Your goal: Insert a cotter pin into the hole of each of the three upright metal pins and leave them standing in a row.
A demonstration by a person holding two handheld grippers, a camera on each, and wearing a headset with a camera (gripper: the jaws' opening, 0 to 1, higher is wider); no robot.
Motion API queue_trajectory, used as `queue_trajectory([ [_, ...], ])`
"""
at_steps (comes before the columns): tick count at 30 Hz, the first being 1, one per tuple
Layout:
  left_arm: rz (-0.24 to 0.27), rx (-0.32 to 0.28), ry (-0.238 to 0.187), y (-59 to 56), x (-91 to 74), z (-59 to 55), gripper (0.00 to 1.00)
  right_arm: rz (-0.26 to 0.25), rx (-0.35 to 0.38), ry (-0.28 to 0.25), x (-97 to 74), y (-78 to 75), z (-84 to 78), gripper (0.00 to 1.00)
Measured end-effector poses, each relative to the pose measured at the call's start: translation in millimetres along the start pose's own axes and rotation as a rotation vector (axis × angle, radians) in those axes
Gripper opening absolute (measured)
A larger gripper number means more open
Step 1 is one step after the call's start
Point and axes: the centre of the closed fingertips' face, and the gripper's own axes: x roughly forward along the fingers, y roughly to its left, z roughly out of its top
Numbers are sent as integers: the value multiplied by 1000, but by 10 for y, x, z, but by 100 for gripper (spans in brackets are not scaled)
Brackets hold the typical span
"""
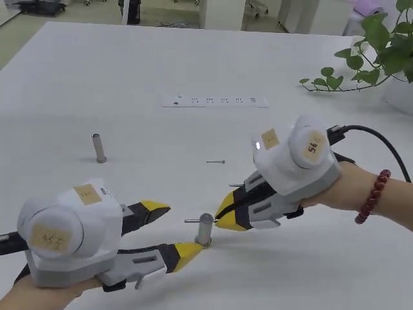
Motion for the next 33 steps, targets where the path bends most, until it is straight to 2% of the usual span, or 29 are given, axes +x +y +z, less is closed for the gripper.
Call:
queue_trajectory([
  [8,-2,-2,6,-13,-25,-27,45,3,6,-4,12,8,14,8],
  [11,-3,0,1,-18,-36,-8,45,3,23,-9,12,7,25,14],
  [19,2,2,-21,-14,-83,50,47,9,50,-43,37,14,101,18],
  [33,34,-13,-39,54,-209,85,46,6,28,-43,168,-10,110,18],
])
